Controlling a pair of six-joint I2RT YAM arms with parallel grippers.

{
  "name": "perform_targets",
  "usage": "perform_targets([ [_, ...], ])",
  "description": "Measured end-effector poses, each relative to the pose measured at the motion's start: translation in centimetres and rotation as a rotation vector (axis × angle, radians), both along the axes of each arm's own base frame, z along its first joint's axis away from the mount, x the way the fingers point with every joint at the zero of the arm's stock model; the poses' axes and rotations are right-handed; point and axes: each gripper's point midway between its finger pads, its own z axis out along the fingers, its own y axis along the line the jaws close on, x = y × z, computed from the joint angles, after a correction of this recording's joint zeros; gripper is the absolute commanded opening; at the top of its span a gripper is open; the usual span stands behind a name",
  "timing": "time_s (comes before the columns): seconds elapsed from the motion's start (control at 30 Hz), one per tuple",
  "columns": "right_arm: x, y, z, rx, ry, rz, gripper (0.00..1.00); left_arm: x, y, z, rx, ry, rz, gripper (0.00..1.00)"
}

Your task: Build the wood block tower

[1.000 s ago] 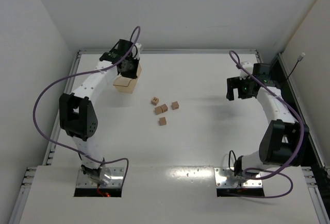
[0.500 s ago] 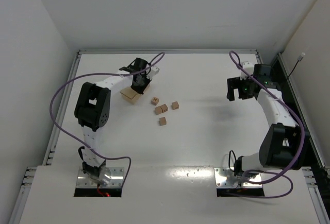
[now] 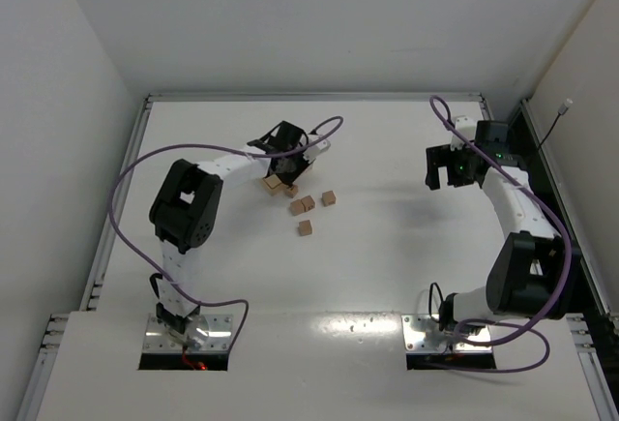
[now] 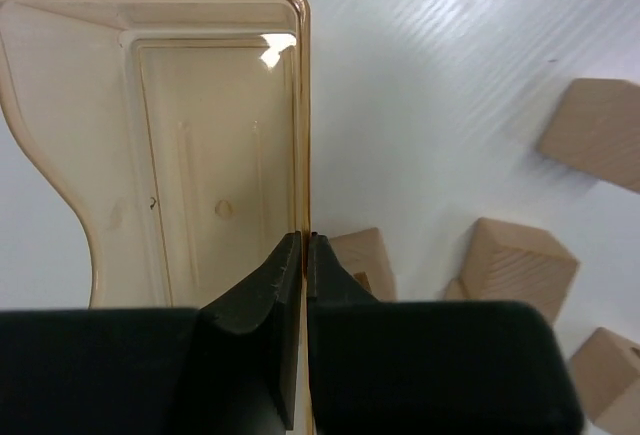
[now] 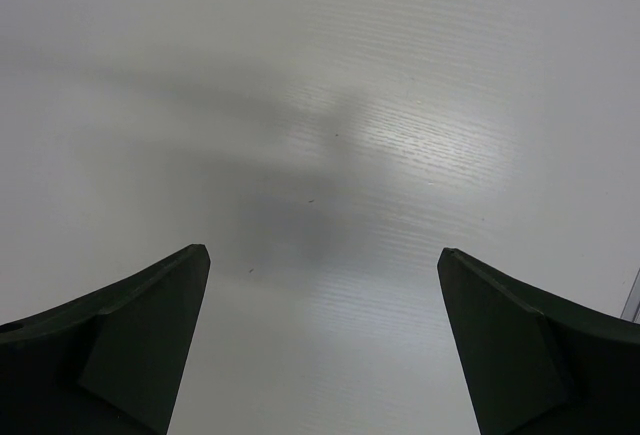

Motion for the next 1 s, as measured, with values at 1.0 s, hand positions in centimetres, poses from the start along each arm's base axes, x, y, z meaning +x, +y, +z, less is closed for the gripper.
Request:
perform_targets([
  [1.0,-0.1,0.3,-0.1,0.012,0.0,0.009,0.96,-16.7,-8.8,-0.2,-0.16,0.234,-0.316,0.0],
])
